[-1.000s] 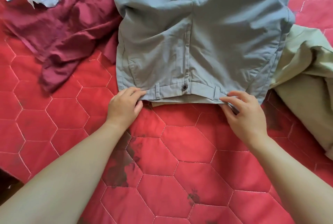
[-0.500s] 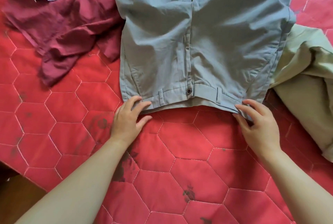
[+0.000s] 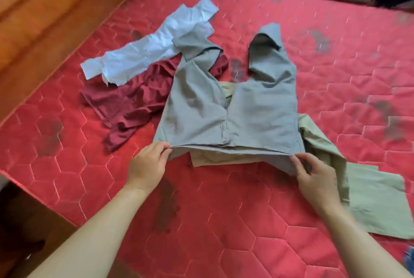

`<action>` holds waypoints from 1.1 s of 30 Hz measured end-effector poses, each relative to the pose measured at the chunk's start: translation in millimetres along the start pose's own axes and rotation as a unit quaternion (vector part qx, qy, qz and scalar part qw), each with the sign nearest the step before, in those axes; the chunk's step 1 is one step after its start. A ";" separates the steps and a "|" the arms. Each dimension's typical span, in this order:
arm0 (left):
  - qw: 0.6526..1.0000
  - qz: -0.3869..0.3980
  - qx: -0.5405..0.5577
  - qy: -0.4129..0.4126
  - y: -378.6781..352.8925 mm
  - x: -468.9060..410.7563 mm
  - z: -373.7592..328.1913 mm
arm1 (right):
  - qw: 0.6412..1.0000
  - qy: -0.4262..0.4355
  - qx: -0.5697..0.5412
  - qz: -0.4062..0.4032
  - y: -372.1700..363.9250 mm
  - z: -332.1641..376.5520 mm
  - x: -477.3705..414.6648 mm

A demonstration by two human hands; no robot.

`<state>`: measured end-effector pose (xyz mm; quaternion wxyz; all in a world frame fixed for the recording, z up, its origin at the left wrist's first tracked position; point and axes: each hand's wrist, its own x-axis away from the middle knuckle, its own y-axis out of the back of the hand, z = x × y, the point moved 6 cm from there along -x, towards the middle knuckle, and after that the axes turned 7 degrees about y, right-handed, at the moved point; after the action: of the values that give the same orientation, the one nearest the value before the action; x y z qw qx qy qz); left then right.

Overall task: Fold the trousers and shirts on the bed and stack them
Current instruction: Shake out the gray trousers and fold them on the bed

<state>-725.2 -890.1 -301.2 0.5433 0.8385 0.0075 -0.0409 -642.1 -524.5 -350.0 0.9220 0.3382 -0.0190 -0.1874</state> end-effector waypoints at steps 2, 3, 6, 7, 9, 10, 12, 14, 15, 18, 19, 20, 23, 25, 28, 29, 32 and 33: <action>1.000 -0.004 0.011 -0.009 63.8 7.8 -34.9 | 1.000 -0.012 -0.009 -0.005 51.6 47.2 3.2; 1.000 -0.006 0.017 -0.009 94.6 12.7 -51.0 | 1.000 -0.007 -0.003 -0.006 76.3 71.7 5.2; 0.999 -0.017 0.049 0.000 177.8 25.1 -92.3 | 0.999 0.030 -0.024 -0.020 143.5 153.1 4.0; 0.998 -0.020 0.064 0.010 201.9 28.9 -103.2 | 0.998 0.040 -0.037 -0.022 162.9 179.7 3.4; 0.991 -0.043 0.118 0.035 246.1 36.1 -121.8 | 0.995 0.070 -0.065 -0.037 195.5 230.6 4.6; 0.985 -0.059 0.154 0.045 264.5 40.7 -130.5 | 0.992 0.085 -0.082 -0.049 207.0 253.4 7.1; 0.972 -0.078 0.215 0.057 288.8 49.8 -150.4 | 0.987 0.102 -0.111 -0.057 213.3 293.6 16.2; 0.964 -0.080 0.247 0.052 295.0 56.9 -172.6 | 0.986 0.090 -0.136 -0.030 196.1 322.7 27.9; 0.964 -0.072 0.253 0.044 291.3 59.1 -183.5 | 0.986 0.072 -0.152 -0.011 181.1 331.9 33.8; 0.956 -0.017 0.287 0.053 269.3 57.1 -207.6 | 0.982 0.030 -0.184 0.009 135.3 345.6 43.6; 0.946 0.006 0.318 0.066 262.0 52.8 -209.6 | 0.980 0.009 -0.199 0.011 121.7 345.4 43.4; 0.935 0.025 0.344 0.077 256.4 47.8 -209.1 | 0.977 -0.018 -0.211 0.015 109.7 343.9 42.3; 0.908 0.096 0.401 0.081 241.8 27.7 -198.9 | 0.955 -0.064 -0.290 0.021 83.1 351.7 34.7; 0.874 0.145 0.459 0.070 239.6 10.3 -189.7 | 0.943 -0.060 -0.325 0.039 76.1 368.6 25.1; 0.815 0.212 0.537 0.048 246.8 -22.3 -180.6 | 0.911 -0.067 -0.398 0.088 76.3 393.7 8.5; 0.817 0.224 0.531 0.022 253.0 -33.0 -181.3 | 0.909 -0.066 -0.405 0.075 81.4 397.9 2.3; 0.839 0.239 0.486 -0.055 275.5 -60.0 -186.2 | 0.966 0.042 -0.230 -0.113 123.7 404.0 -18.4; 0.843 0.239 0.476 -0.072 284.6 -69.5 -187.1 | 0.969 0.080 -0.169 -0.164 138.2 410.7 -24.8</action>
<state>-766.9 -833.8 39.3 0.0692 0.9645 -0.2530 0.0316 -685.6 -671.9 55.9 0.9210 0.1902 0.1425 -0.3085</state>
